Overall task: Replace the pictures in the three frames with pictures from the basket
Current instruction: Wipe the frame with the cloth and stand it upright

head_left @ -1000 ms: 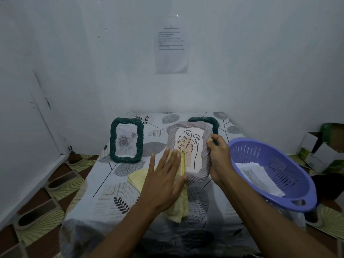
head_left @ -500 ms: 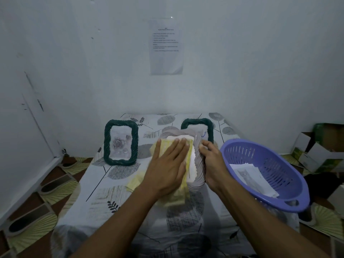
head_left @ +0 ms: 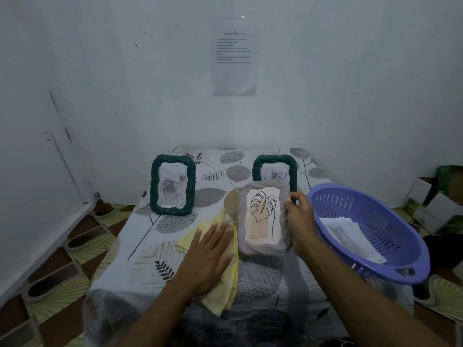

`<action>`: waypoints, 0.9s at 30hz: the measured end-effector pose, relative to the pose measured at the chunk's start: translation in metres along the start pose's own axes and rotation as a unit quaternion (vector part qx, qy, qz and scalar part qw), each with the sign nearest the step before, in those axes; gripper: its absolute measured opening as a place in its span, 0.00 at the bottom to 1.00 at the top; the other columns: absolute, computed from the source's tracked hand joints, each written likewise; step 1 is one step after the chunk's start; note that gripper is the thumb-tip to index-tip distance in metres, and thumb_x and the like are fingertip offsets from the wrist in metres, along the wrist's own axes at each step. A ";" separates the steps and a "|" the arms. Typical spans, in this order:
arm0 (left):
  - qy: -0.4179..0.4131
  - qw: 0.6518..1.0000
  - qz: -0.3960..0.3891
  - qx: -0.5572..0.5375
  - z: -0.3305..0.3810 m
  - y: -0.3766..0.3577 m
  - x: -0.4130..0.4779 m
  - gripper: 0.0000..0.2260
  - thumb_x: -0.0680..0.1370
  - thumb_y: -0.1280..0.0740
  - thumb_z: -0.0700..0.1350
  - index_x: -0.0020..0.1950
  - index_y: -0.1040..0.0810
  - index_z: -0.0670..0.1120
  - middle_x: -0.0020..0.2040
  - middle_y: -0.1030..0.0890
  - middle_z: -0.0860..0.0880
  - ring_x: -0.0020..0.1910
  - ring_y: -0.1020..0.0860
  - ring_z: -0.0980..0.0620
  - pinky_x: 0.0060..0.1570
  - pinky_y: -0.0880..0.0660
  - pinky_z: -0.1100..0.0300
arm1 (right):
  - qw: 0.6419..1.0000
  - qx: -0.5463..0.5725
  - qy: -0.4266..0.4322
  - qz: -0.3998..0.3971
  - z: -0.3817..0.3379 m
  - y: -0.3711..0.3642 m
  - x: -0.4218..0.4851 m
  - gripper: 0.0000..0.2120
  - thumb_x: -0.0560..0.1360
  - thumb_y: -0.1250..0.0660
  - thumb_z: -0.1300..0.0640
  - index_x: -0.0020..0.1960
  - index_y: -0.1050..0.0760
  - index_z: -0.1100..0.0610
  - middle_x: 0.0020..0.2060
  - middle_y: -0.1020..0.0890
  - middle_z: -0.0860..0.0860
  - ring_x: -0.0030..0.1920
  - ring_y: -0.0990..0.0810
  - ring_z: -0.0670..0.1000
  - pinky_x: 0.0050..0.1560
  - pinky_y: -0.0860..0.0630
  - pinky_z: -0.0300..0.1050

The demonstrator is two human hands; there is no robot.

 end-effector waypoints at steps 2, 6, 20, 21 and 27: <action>0.038 0.999 -0.015 0.010 -0.014 -0.013 -0.001 0.36 0.76 0.68 0.67 0.76 0.40 0.52 0.78 0.47 0.52 0.77 0.53 0.49 0.73 0.60 0.49 | 1.000 0.014 -0.006 0.015 0.003 0.008 0.000 0.06 0.80 0.41 0.60 0.52 0.26 0.53 0.48 0.18 0.57 0.44 0.20 0.56 0.46 0.21 0.53; 0.098 0.993 -0.064 0.006 -0.030 -0.019 0.005 0.42 0.69 0.69 0.71 0.77 0.44 0.54 0.79 0.54 0.55 0.77 0.61 0.52 0.71 0.64 0.41 | 0.999 0.044 -0.016 0.021 0.004 0.016 0.003 0.08 0.79 0.41 0.62 0.49 0.24 0.52 0.48 0.17 0.59 0.45 0.18 0.59 0.49 0.20 0.58; 0.189 0.978 -0.083 0.024 -0.138 0.011 -0.051 0.40 0.68 0.66 0.67 0.77 0.45 0.56 0.79 0.52 0.55 0.78 0.56 0.53 0.73 0.54 0.42 | 0.996 0.055 -0.038 -0.063 0.024 -0.039 -0.016 0.07 0.80 0.39 0.58 0.52 0.23 0.52 0.50 0.17 0.57 0.50 0.18 0.60 0.54 0.21 0.65; 0.186 0.978 -0.088 0.027 -0.141 0.012 -0.054 0.40 0.68 0.66 0.67 0.77 0.45 0.56 0.79 0.52 0.55 0.78 0.56 0.53 0.73 0.54 0.42 | 0.995 0.055 -0.041 -0.067 0.025 -0.044 -0.016 0.07 0.80 0.39 0.58 0.52 0.23 0.52 0.50 0.17 0.57 0.51 0.18 0.60 0.54 0.22 0.64; 0.155 0.986 0.005 0.062 -0.125 0.038 -0.041 0.37 0.74 0.63 0.65 0.75 0.38 0.50 0.77 0.41 0.50 0.76 0.44 0.48 0.71 0.59 0.41 | 0.992 0.062 -0.021 -0.108 0.013 -0.064 -0.022 0.07 0.81 0.41 0.61 0.52 0.24 0.54 0.52 0.18 0.57 0.51 0.19 0.58 0.53 0.20 0.55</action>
Point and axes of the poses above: each hand's wrist, its own x-axis towards the middle knuckle, its own y-axis out of the back of the hand, z = x × y, the point moved 6 cm from there along x, towards the middle knuckle
